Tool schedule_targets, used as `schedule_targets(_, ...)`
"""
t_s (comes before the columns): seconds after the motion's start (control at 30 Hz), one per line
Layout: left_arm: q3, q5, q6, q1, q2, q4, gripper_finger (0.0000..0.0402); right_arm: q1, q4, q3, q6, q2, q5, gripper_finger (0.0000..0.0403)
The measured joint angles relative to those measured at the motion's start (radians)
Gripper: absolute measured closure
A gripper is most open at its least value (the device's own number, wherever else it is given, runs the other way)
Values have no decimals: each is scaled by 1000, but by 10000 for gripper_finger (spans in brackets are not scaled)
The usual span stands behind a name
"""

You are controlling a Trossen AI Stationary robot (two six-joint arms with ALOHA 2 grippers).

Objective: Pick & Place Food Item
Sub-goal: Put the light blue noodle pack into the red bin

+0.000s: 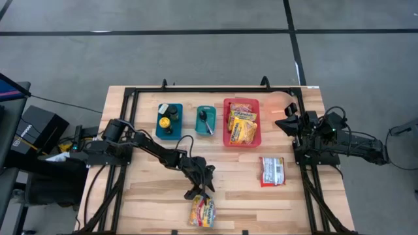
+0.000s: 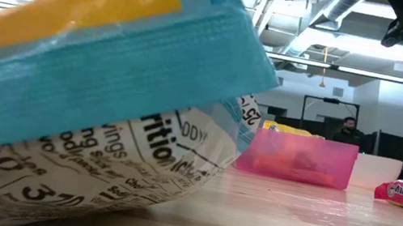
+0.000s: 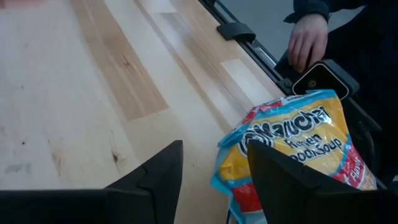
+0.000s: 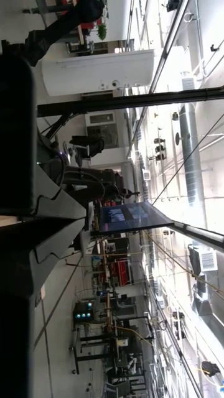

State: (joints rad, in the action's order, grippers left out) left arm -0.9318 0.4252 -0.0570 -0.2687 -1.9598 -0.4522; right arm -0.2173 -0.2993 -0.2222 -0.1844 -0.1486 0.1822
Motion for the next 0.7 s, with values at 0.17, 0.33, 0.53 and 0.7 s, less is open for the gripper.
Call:
schedule_targets(0.17, 0, -1, -4, -4, 0, -4, 225, 0, 0, 0, 0, 0, 0, 401)
schedule_targets(0.33, -1, -1, -4, -25, -10, -28, 224, 0, 0, 0, 0, 0, 0, 401)
schedule_targets(0.53, -14, 1, -30, -21, -68, -56, 224, 0, 0, 0, 0, 0, 0, 401)
schedule_targets(0.7, -56, 38, -31, -9, -76, -60, 224, 0, 0, 0, 0, 0, 0, 401)
